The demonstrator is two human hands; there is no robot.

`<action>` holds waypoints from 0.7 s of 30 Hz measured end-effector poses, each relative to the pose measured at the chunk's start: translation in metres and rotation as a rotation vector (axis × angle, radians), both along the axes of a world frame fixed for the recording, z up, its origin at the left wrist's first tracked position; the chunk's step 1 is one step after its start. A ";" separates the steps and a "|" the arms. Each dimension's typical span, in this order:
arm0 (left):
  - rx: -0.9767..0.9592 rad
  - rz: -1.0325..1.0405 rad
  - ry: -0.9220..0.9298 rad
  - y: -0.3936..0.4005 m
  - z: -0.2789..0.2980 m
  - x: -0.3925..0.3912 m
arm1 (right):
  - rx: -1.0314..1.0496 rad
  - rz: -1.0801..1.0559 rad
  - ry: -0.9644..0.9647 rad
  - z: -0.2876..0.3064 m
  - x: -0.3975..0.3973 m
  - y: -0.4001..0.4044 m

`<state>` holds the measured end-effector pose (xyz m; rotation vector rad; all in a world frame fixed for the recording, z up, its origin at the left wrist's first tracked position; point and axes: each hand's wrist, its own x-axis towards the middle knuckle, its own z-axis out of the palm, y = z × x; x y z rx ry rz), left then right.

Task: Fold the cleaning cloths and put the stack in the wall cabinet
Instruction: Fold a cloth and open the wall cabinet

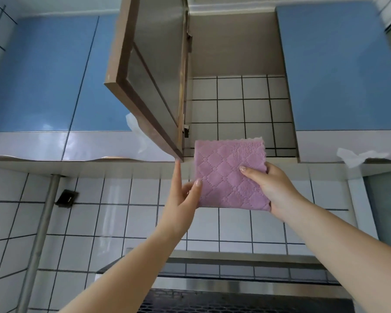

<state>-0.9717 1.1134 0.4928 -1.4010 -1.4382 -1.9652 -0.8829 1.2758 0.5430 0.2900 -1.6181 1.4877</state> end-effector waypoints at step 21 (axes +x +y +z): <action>-0.197 0.871 0.490 0.100 0.176 -0.082 | 0.568 -0.335 0.040 0.125 -0.075 0.114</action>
